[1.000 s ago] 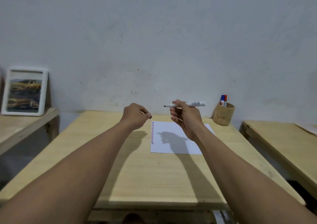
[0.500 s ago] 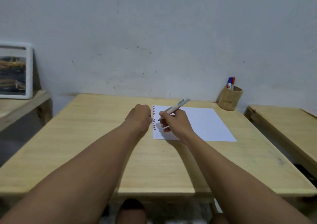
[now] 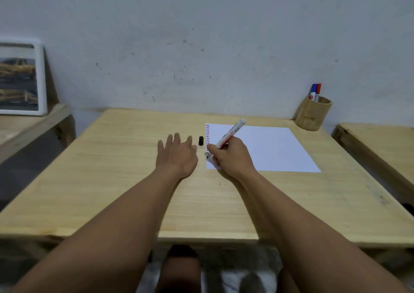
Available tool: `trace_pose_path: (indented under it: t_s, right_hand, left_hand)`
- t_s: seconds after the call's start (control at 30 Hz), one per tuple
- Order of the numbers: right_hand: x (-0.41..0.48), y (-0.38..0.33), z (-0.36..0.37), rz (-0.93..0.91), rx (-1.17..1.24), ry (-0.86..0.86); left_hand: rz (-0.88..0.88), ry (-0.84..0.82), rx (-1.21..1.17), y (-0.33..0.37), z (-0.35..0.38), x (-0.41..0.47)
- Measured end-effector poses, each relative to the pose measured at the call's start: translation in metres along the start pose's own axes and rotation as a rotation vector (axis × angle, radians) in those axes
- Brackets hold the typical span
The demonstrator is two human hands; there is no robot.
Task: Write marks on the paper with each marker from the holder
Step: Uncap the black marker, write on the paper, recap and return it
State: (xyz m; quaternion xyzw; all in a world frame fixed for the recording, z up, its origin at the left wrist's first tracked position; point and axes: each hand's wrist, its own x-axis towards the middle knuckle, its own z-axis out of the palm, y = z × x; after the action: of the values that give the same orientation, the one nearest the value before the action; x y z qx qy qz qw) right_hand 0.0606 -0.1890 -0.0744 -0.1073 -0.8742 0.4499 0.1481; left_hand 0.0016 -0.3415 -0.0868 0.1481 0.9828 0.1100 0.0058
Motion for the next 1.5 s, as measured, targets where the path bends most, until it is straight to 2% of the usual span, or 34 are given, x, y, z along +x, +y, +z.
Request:
trace_pose_path:
  t_s: [0.47, 0.53, 0.67, 0.77, 0.87, 0.97, 1.03, 1.2, 1.4, 1.5]
  right_hand:
    - [-0.002, -0.002, -0.002, 0.008, 0.001, -0.025]
    - [-0.002, -0.002, -0.003, 0.034, 0.053, -0.001]
    - [0.0, -0.005, -0.007, 0.091, 0.202, 0.048]
    - [0.004, -0.005, -0.011, 0.129, 0.353, 0.07]
    - [0.006, -0.006, -0.018, 0.153, 0.472, 0.078]
    - [0.009, -0.01, -0.028, 0.185, 0.578, 0.074]
    - [0.011, -0.015, -0.035, 0.208, 0.658, 0.076]
    - [0.015, -0.025, -0.053, 0.205, 0.698, 0.143]
    - [0.016, -0.037, -0.075, 0.176, 0.757, 0.259]
    - [0.013, -0.042, -0.084, 0.163, 0.793, 0.263]
  left_hand:
    - [-0.004, -0.013, -0.011, 0.001, -0.001, -0.002]
    - [-0.013, 0.024, -0.047, 0.002, -0.001, -0.002]
    - [-0.009, 0.223, -0.254, 0.007, -0.009, -0.005]
    - [0.086, 0.183, -0.259, 0.013, -0.016, -0.001]
    - [0.099, 0.136, -0.283, 0.017, -0.022, 0.008]
    - [0.095, 0.168, -0.319, 0.021, -0.023, 0.012]
    - [0.054, 0.205, -0.435, 0.027, -0.027, 0.012]
    - [-0.08, 0.273, -0.945, 0.056, -0.052, 0.007]
    - [-0.068, 0.091, -1.147, 0.07, -0.076, 0.006]
    - [-0.054, 0.001, -1.212, 0.08, -0.083, 0.001]
